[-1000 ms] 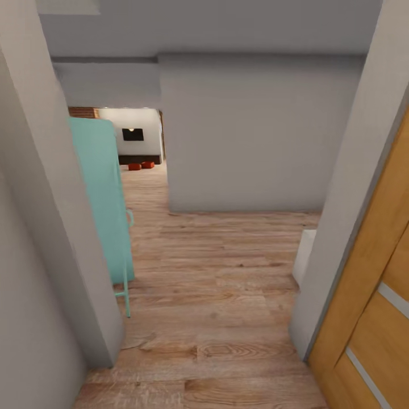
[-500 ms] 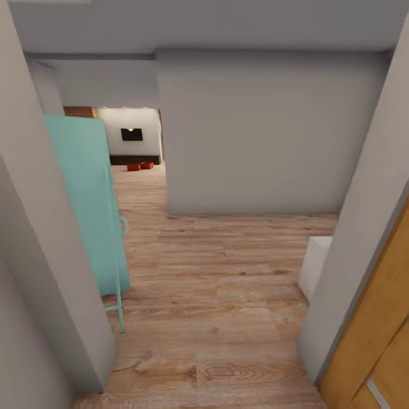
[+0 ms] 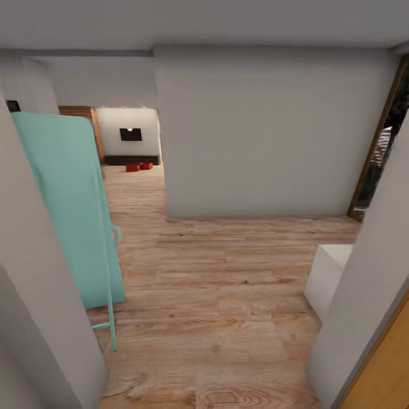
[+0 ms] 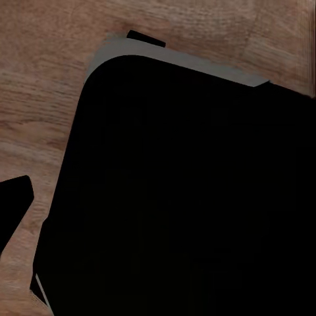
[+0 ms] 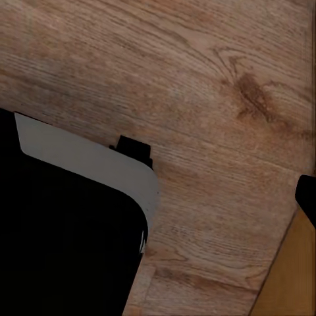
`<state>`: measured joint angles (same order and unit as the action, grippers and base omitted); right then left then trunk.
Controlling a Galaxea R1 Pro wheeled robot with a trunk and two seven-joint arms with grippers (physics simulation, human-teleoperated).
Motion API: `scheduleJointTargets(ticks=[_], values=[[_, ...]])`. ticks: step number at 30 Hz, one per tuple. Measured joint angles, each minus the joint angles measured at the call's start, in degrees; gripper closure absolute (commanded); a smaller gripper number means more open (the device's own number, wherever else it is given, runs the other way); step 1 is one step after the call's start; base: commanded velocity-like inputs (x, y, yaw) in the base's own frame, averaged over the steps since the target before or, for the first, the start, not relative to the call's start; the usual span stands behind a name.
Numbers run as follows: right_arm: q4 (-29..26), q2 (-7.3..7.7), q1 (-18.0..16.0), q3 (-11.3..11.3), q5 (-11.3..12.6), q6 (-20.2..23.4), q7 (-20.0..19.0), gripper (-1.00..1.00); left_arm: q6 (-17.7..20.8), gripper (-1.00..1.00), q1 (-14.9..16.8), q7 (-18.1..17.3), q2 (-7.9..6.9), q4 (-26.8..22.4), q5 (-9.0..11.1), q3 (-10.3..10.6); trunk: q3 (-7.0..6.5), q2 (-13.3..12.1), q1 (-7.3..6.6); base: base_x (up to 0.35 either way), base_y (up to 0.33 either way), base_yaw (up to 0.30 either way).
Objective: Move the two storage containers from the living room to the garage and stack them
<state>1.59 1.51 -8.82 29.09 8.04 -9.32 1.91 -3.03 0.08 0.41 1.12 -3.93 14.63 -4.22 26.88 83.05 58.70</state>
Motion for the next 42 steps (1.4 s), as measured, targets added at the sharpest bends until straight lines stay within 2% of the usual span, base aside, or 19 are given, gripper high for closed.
scheduleJointTargets(ticks=[42], values=[[0.0, -0.09, 0.0, -0.3, 0.1, 0.0, -0.5, -1.0, 0.7, -1.0, 0.0, 0.0, -0.09, 0.0, 0.2, 0.0, 0.0, 0.0, 0.0, 0.322, -0.054, 0.0]])
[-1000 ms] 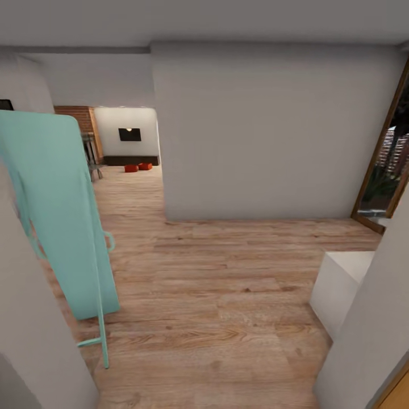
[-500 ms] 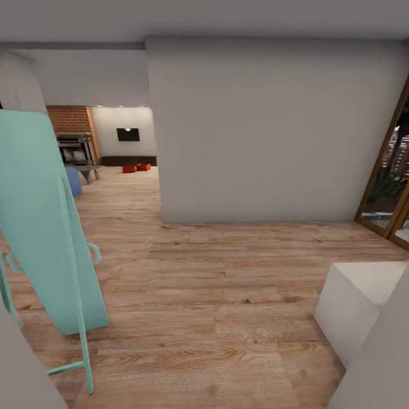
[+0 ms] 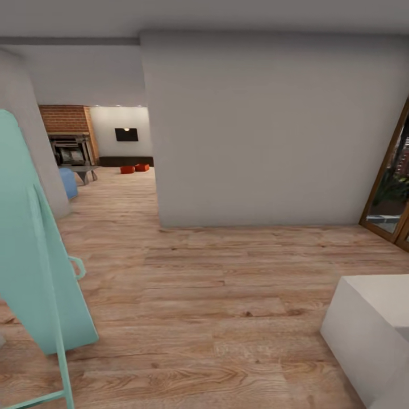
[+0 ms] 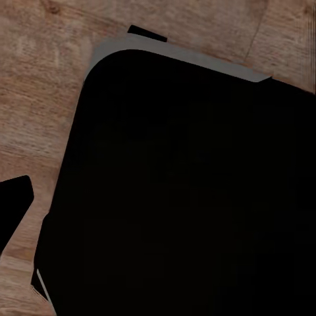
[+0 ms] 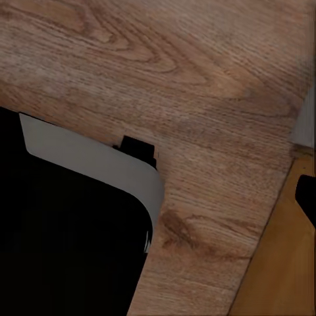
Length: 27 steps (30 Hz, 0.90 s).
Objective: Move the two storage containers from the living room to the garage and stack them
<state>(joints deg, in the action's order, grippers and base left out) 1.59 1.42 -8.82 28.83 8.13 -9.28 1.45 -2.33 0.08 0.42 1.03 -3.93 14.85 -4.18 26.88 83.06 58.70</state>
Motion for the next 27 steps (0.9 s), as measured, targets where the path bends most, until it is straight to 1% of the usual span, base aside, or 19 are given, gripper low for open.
scheduleJointTargets(ticks=[27], values=[[0.0, 0.1, 0.0, 0.1, -0.2, 0.0, -0.3, -1.0, -0.1, -1.0, 0.0, 0.0, 0.0, 0.0, 0.0, 0.0, 0.0, 0.0, 0.0, 0.322, 0.0, 0.0]])
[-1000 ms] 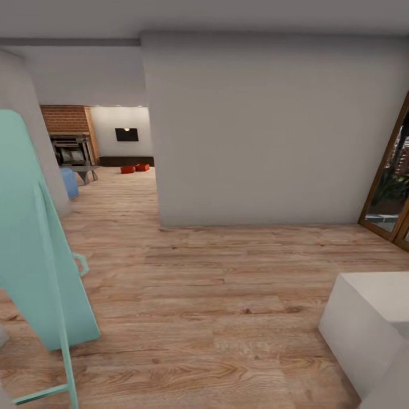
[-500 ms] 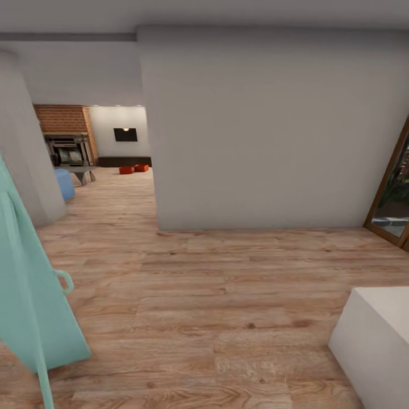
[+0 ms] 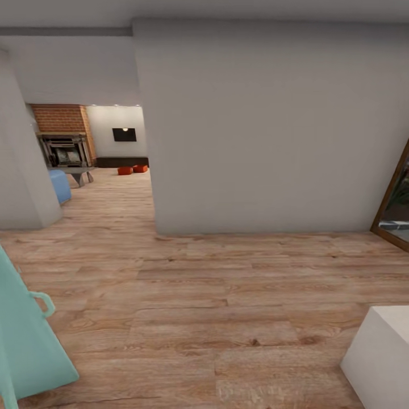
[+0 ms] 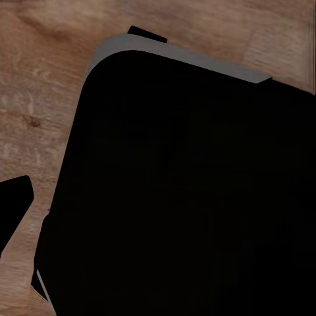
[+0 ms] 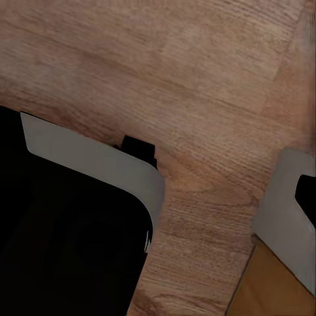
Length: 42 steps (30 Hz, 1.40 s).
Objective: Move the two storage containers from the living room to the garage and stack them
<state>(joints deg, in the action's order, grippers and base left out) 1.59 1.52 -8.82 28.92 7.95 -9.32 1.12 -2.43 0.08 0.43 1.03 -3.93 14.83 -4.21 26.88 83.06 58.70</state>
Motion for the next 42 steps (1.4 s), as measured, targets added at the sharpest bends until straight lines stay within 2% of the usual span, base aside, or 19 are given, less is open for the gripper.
scheduleJointTargets(ticks=[20, 34, 42], values=[[0.0, -0.12, 0.0, 0.0, 0.1, 0.0, 0.1, -1.0, -0.1, -1.0, 0.0, 0.0, 0.0, 0.0, 0.0, 0.0, 0.0, 0.0, 0.0, 0.322, 0.0, 0.002], [0.0, 0.0, 0.0, -0.2, 0.6, 0.0, 0.1, -1.0, -0.1, -1.0, 0.0, 0.0, 0.0, 0.0, 0.1, 0.0, 0.0, 0.0, 0.0, 0.322, 0.0, 0.241], [0.0, 0.0, 0.0, -0.3, 0.7, 0.0, 0.1, -1.0, -0.1, -1.0, 0.0, 0.0, 0.0, 0.0, 0.1, 0.0, 0.0, 0.0, 0.0, 0.322, 0.0, 0.047]])
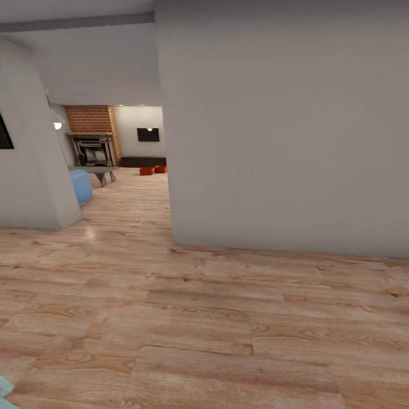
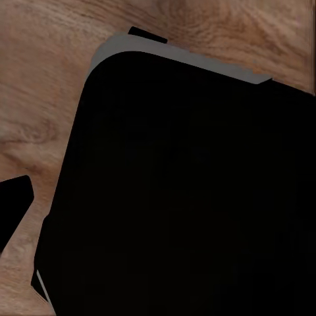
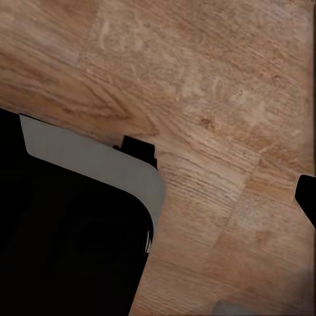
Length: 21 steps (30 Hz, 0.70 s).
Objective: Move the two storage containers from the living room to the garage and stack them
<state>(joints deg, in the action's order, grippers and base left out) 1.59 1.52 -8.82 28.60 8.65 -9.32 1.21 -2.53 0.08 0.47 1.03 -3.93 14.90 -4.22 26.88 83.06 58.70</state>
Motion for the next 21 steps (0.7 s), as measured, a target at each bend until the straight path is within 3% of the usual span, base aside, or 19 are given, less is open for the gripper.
scheduleJointTargets(ticks=[4, 16, 21], values=[[0.0, 0.04, 0.0, -0.1, 0.0, 0.0, 0.0, -1.0, 0.0, -1.0, 0.0, 0.0, 0.0, 0.0, 0.0, 0.0, 0.0, 0.0, 0.0, 0.322, 0.0, 0.117], [0.0, 0.06, 0.0, -0.1, 0.0, 0.0, 0.2, -1.0, 0.0, -1.0, 0.0, 0.0, 0.0, 0.0, 0.0, 0.0, 0.0, 0.0, 0.0, 0.322, 0.0, 0.263], [0.0, 0.08, 0.0, -0.1, 0.0, 0.0, 0.1, -1.0, 0.0, -1.0, 0.0, 0.0, 0.0, 0.0, 0.0, 0.0, 0.0, 0.0, 0.0, 0.322, 0.0, 0.093]])
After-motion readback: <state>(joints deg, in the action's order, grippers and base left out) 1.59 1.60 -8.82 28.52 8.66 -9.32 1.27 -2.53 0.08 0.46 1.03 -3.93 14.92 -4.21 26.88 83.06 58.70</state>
